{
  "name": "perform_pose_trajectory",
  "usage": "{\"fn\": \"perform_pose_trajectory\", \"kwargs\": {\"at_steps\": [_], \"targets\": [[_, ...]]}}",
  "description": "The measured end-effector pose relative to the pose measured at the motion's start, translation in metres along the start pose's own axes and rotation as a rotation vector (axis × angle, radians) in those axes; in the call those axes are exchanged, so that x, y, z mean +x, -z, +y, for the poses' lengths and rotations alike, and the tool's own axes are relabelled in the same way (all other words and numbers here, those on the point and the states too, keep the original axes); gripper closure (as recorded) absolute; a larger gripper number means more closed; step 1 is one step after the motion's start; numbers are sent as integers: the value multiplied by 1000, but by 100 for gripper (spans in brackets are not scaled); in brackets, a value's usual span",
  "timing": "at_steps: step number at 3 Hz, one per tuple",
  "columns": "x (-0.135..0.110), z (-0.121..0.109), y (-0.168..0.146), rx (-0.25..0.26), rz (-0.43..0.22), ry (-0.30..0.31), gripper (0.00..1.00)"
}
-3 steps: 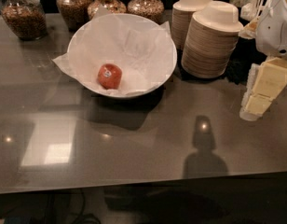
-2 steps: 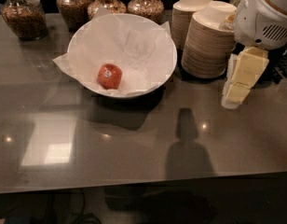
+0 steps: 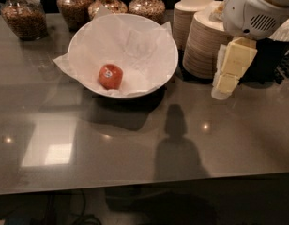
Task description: Pick apple from white bowl
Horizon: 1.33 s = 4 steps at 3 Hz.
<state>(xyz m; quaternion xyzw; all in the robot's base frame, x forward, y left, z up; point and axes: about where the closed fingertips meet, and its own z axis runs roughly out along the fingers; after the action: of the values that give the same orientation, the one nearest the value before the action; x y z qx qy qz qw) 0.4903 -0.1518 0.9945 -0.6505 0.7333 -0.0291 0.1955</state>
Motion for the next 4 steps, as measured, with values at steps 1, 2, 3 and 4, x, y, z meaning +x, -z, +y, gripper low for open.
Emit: {"fn": "perform_pose_trajectory", "kwargs": {"at_steps": [1, 2, 3, 4], "targets": [[-18, -16, -5, 23, -78, 15, 0], [-61, -37, -20, 25, -223, 52, 0], [-96, -53, -32, -8, -349, 70, 0], [-112, -59, -49, -62, -446, 53, 0]]}}
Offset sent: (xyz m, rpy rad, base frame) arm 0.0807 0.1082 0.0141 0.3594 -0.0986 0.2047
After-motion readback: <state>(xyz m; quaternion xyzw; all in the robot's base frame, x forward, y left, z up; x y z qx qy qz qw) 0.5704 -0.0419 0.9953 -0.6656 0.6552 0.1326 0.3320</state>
